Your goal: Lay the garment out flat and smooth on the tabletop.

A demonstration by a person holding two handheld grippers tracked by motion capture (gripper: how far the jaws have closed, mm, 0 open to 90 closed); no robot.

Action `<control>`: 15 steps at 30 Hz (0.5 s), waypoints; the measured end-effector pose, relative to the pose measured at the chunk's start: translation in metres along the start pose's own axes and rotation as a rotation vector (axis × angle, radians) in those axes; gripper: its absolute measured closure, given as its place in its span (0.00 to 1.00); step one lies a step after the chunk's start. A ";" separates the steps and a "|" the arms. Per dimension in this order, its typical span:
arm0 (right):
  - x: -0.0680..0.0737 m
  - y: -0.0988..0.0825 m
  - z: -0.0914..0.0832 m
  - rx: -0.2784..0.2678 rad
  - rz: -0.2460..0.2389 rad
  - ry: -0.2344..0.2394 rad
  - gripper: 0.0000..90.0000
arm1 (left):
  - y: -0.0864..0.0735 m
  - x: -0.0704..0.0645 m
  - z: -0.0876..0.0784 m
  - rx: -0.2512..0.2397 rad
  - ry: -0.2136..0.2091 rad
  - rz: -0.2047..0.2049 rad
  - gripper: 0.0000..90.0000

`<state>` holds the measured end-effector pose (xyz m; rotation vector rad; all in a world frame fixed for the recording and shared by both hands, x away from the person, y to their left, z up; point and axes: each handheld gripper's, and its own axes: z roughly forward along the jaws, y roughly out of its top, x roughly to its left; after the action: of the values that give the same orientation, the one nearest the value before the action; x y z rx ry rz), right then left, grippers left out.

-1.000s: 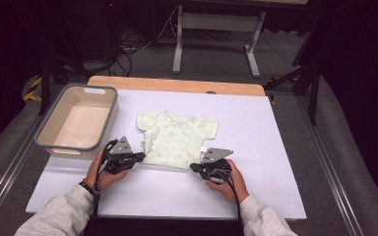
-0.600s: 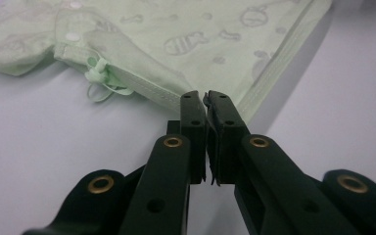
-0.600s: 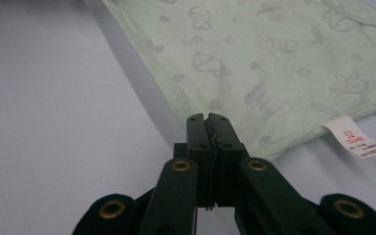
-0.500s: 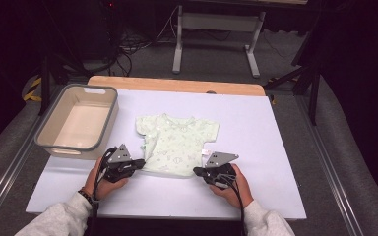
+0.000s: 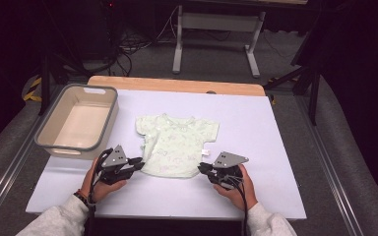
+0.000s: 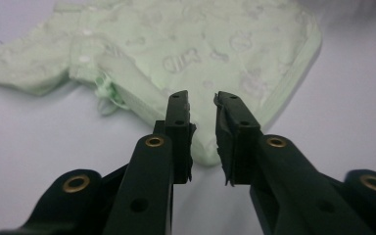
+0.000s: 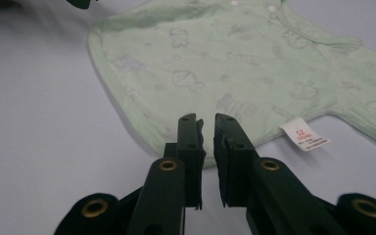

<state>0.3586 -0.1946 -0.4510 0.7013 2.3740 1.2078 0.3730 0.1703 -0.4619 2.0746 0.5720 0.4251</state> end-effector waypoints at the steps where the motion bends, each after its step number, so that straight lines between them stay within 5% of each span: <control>1: 0.000 0.000 0.001 -0.002 -0.005 -0.005 0.93 | 0.002 0.001 0.002 -0.001 0.001 0.019 0.88; 5: 0.002 0.002 0.007 0.016 -0.014 -0.001 1.00 | 0.003 0.003 0.011 0.026 0.010 0.046 1.00; 15: 0.004 -0.005 0.017 0.083 -0.028 0.023 1.00 | -0.005 -0.005 0.024 0.127 0.025 0.092 0.99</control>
<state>0.3631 -0.1841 -0.4651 0.6814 2.4568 1.1165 0.3799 0.1538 -0.4794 2.2260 0.5311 0.4790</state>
